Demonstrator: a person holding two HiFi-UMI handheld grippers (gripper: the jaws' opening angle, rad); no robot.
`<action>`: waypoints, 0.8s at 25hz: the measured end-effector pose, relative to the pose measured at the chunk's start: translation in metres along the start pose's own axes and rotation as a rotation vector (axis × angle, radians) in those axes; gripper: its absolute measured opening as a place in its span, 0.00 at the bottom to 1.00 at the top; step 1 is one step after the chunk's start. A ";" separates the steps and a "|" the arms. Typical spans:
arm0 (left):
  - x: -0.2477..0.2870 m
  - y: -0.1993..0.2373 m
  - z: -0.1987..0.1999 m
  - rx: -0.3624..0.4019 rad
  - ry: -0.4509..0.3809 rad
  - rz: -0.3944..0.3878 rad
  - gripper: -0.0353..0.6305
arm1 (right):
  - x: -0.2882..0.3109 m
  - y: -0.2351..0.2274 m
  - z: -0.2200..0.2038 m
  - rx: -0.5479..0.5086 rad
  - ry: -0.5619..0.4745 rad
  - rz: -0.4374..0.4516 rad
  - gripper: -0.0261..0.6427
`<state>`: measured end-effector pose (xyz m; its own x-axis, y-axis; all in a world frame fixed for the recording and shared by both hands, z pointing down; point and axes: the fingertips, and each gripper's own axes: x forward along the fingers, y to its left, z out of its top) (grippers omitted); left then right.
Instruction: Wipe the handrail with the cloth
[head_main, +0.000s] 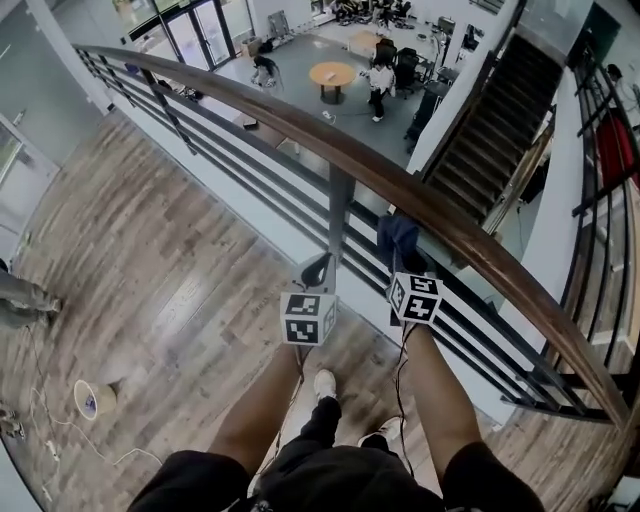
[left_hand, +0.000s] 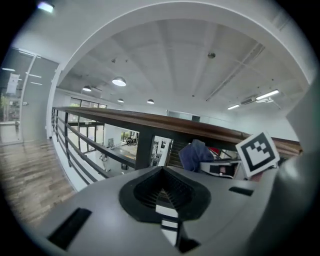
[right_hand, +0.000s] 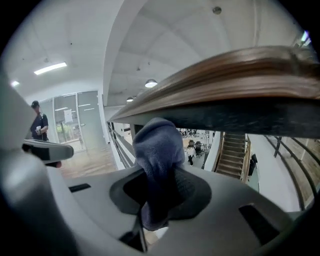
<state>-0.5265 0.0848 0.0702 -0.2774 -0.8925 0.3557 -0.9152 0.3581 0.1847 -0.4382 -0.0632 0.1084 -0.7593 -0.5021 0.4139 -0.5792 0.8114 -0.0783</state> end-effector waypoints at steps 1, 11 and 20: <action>0.002 0.013 -0.002 -0.001 0.004 0.012 0.06 | 0.018 0.006 0.001 -0.004 0.012 -0.010 0.15; 0.007 0.098 -0.022 -0.029 0.027 0.074 0.06 | 0.148 0.045 -0.012 -0.005 0.155 -0.132 0.15; -0.006 0.133 -0.047 -0.072 0.065 0.136 0.06 | 0.190 0.060 -0.016 -0.058 0.263 -0.116 0.15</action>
<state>-0.6324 0.1507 0.1361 -0.3761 -0.8156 0.4397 -0.8466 0.4954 0.1947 -0.6128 -0.1057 0.1967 -0.5815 -0.5038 0.6387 -0.6340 0.7727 0.0322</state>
